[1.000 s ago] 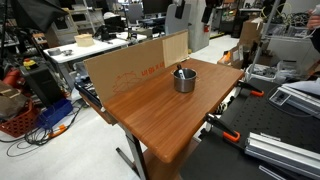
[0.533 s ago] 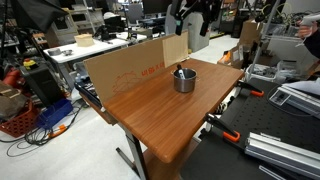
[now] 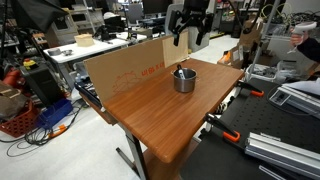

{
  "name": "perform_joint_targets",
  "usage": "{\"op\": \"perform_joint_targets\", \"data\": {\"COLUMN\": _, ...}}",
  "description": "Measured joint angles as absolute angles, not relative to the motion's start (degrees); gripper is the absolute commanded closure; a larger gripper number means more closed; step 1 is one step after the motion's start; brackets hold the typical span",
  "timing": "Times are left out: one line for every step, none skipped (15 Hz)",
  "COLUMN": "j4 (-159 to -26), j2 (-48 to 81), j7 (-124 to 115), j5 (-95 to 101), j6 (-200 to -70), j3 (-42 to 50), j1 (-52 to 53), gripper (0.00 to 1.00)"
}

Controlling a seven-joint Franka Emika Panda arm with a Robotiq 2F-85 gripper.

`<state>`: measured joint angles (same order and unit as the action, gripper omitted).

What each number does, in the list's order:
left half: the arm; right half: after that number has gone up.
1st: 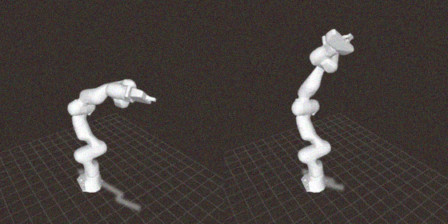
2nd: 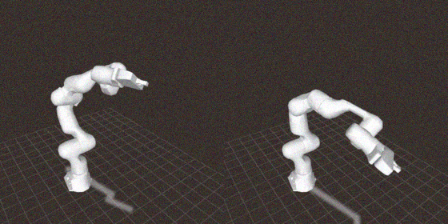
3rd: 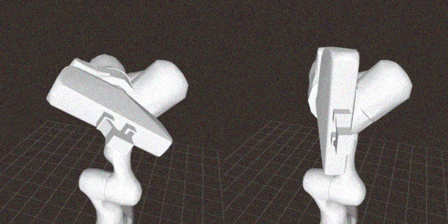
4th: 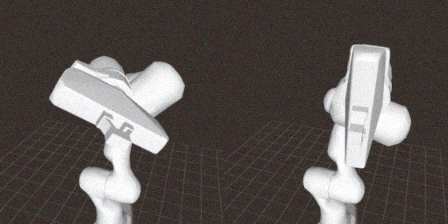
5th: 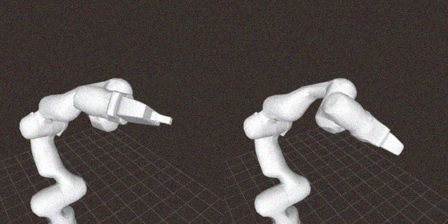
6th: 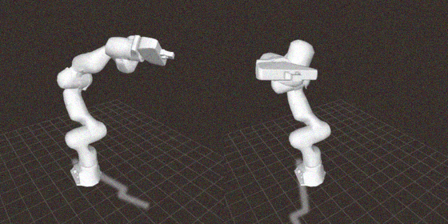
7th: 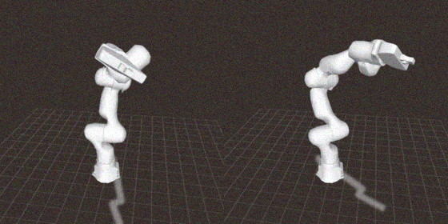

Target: Remove the marker from the silver pot and put on the table

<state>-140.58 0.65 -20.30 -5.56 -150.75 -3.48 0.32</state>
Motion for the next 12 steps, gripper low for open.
{"op": "perform_joint_targets", "data": {"j4": -140.04, "j2": 1.89, "j7": -20.82, "j5": -5.02, "j6": -151.77, "j3": -3.39, "j1": 0.33, "gripper": 0.00}}
{"op": "perform_joint_targets", "data": {"j4": -139.52, "j2": 3.09, "j7": -21.47, "j5": -4.31, "j6": -152.58, "j3": -3.31, "j1": 0.37, "gripper": 0.00}}
{"op": "perform_joint_targets", "data": {"j4": -138.95, "j2": 4.33, "j7": -22.33, "j5": -3.45, "j6": -153.31, "j3": -3.18, "j1": 0.44, "gripper": 0.00}}
{"op": "perform_joint_targets", "data": {"j4": -138.41, "j2": 5.56, "j7": -23.43, "j5": -2.56, "j6": -154.31, "j3": -2.97, "j1": 0.52, "gripper": 0.00}}
{"op": "perform_joint_targets", "data": {"j4": -137.83, "j2": 6.79, "j7": -24.53, "j5": -1.67, "j6": -155.17, "j3": -2.66, "j1": 0.62, "gripper": 0.00}}
{"op": "perform_joint_targets", "data": {"j4": -137.20, "j2": 8.00, "j7": -25.72, "j5": -0.63, "j6": -155.70, "j3": -2.17, "j1": 0.80, "gripper": 0.00}}
{"op": "perform_joint_targets", "data": {"j4": -136.53, "j2": 9.22, "j7": -26.92, "j5": 0.57, "j6": -156.24, "j3": -1.53, "j1": 1.06, "gripper": 0.00}}
{"op": "perform_joint_targets", "data": {"j4": -135.88, "j2": 10.35, "j7": -27.96, "j5": 1.49, "j6": -156.46, "j3": -0.84, "j1": 1.39, "gripper": 0.00}}
{"op": "perform_joint_targets", "data": {"j4": -135.17, "j2": 11.43, "j7": -28.79, "j5": 2.13, "j6": -156.48, "j3": -0.11, "j1": 1.84, "gripper": 0.00}}
{"op": "perform_joint_targets", "data": {"j4": -134.50, "j2": 12.46, "j7": -29.50, "j5": 2.62, "j6": -156.49, "j3": 0.53, "j1": 2.31, "gripper": 0.00}}
{"op": "perform_joint_targets", "data": {"j4": -133.85, "j2": 13.44, "j7": -30.14, "j5": 3.03, "j6": -156.49, "j3": 1.13, "j1": 2.83, "gripper": 0.00}}
{"op": "perform_joint_targets", "data": {"j4": -133.30, "j2": 14.34, "j7": -30.53, "j5": 3.13, "j6": -156.48, "j3": 1.70, "j1": 3.44, "gripper": 0.00}}
